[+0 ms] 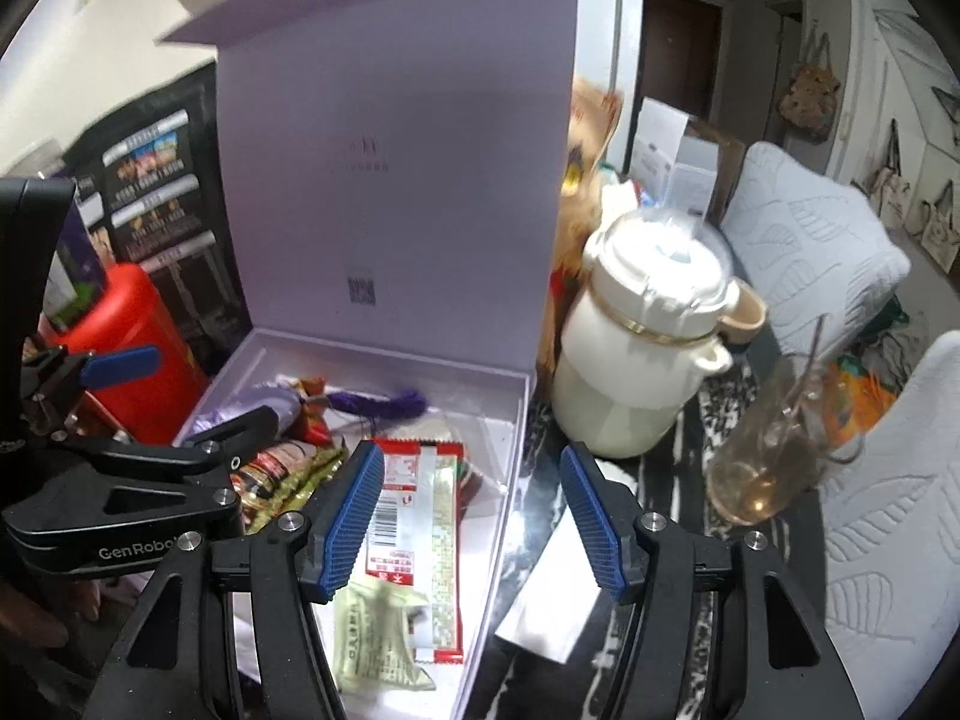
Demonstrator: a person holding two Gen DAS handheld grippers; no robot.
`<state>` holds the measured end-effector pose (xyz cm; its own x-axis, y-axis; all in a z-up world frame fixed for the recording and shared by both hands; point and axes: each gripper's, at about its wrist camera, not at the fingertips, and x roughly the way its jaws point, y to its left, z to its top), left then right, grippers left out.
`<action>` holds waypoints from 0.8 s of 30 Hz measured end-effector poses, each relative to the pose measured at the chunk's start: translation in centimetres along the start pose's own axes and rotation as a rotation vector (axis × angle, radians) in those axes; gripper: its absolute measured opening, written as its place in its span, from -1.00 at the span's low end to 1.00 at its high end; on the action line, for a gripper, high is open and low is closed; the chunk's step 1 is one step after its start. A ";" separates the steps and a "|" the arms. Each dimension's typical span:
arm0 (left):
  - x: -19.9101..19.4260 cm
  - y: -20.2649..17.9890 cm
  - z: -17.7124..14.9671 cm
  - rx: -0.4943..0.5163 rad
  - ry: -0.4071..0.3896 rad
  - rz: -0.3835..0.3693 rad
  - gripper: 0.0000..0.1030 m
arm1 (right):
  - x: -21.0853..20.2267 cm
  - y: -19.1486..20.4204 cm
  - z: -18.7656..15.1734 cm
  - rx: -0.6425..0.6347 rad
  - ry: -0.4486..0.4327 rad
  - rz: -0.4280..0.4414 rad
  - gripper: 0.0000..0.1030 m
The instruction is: Organize soft objects
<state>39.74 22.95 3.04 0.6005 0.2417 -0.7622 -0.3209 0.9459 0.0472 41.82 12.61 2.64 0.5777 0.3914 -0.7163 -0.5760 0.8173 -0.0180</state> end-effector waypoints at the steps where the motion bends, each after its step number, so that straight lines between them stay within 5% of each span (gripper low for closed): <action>1: -0.7 0.0 -0.1 0.000 -0.013 0.002 0.91 | -0.6 0.0 0.2 0.002 -0.011 -0.002 0.20; 24: -18.7 2.4 -3.4 -0.005 -0.307 0.001 0.91 | -18.0 1.6 -0.5 -0.011 -0.310 -0.028 0.40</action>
<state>25.28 19.95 15.19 0.7934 0.2975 -0.5310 -0.3246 0.9448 0.0444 30.20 6.61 15.15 0.7411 0.4806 -0.4688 -0.5629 0.8254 -0.0438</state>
